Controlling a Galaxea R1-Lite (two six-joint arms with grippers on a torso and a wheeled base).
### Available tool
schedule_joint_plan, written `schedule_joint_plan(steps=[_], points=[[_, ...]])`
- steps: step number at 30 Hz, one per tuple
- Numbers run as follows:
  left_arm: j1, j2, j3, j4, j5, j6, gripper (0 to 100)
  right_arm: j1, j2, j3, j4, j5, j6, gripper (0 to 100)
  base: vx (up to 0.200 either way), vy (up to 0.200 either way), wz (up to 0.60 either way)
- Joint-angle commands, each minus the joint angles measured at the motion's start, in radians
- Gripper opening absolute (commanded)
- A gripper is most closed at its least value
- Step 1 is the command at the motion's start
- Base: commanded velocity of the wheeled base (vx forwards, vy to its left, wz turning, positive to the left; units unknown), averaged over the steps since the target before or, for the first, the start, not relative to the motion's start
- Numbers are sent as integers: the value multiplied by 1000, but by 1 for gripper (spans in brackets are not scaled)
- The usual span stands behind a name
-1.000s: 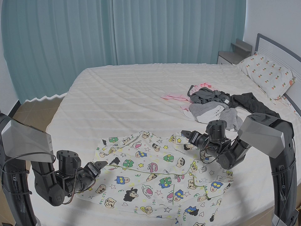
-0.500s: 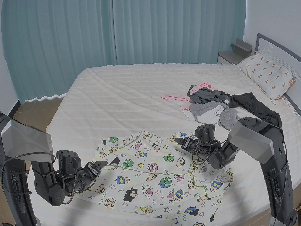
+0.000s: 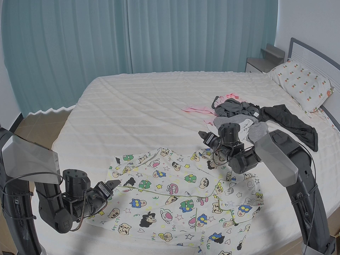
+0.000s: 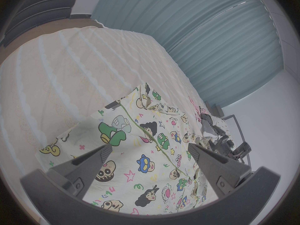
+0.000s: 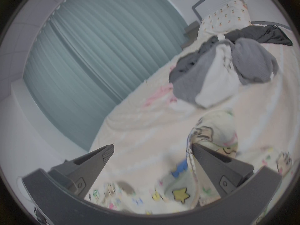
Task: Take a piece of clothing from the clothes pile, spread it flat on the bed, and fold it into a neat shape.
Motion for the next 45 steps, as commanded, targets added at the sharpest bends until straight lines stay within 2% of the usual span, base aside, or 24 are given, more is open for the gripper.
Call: schedule_joint_plan(steps=[1,10,17,18,22,28,33,38,45], points=[[0,13,4,-13,10,0,100,-62,137,-226,-17,-104,23,100,0,0,0],[0,13,4,-13,10,0,100,-95,88,-212,-53,-112,21,100,0,0,0],[-2,10,4,-16,8,0,100,-94,-82,104,-80,-81,27,100,0,0,0],[-3,4,1,-17,5,0,100,-89,-130,202,-107,-67,27,100,0,0,0],[-5,4,-30,-68,0,2,100,-69,-214,406,-185,-58,27,100,0,0,0],[-5,10,-160,-31,4,62,100,-25,-323,756,-414,-49,29,100,0,0,0],[3,-33,-122,-1,2,59,100,1,-394,990,-578,-35,16,100,0,0,0],[14,-76,-66,-2,-9,62,100,9,-438,1125,-649,16,-5,100,0,0,0],[12,-81,-65,-2,-9,60,100,21,-404,1185,-744,14,4,100,0,0,0]])
